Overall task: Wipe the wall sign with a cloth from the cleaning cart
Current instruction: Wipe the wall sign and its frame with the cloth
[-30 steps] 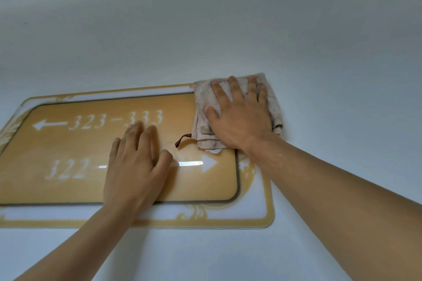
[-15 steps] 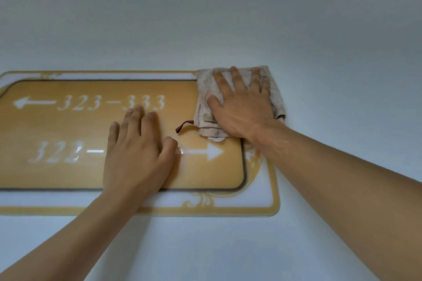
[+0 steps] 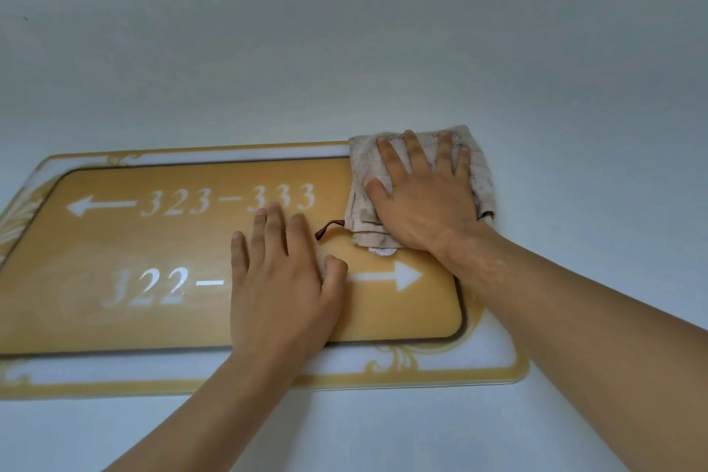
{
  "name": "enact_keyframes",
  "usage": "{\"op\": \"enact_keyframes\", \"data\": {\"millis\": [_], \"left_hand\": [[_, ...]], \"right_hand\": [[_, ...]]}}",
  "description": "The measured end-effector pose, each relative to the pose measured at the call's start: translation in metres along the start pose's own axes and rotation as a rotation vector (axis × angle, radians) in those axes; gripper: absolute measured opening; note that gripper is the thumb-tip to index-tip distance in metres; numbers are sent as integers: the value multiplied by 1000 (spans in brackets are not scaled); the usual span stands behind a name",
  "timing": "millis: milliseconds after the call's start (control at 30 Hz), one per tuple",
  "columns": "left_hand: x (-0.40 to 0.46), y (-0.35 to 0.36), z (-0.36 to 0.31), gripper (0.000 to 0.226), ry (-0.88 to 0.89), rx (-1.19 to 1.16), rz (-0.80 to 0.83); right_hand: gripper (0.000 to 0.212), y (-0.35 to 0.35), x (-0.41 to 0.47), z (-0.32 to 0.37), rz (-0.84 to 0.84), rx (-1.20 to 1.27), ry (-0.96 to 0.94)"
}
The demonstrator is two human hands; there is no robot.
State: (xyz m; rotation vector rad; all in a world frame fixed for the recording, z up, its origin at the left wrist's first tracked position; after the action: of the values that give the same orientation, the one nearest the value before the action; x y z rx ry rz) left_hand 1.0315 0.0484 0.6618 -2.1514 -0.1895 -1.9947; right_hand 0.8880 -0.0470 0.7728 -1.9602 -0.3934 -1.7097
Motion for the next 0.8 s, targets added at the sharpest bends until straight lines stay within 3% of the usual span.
{"op": "enact_keyframes", "data": {"millis": [367,800], "left_hand": [[-2,-4,3,76,-3,-78,-65],[0,-4,3,69,-2,-32,-78]], "right_hand": [[73,1,2,20,-18,3,-8],[72,1,3,42,-24,11,-17]]}}
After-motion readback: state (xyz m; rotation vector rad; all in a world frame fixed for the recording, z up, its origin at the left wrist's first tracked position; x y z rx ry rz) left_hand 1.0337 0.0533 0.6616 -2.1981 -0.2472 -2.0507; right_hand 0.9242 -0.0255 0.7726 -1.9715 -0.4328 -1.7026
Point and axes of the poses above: each hand's wrist, its own x-axis towards the middle knuckle, its own y-axis out of the palm, z = x × y, the point moved 8 cm from there along x, towards the middle knuckle, and after that the axes turned 8 degrees about z, right-handed, at the moved point
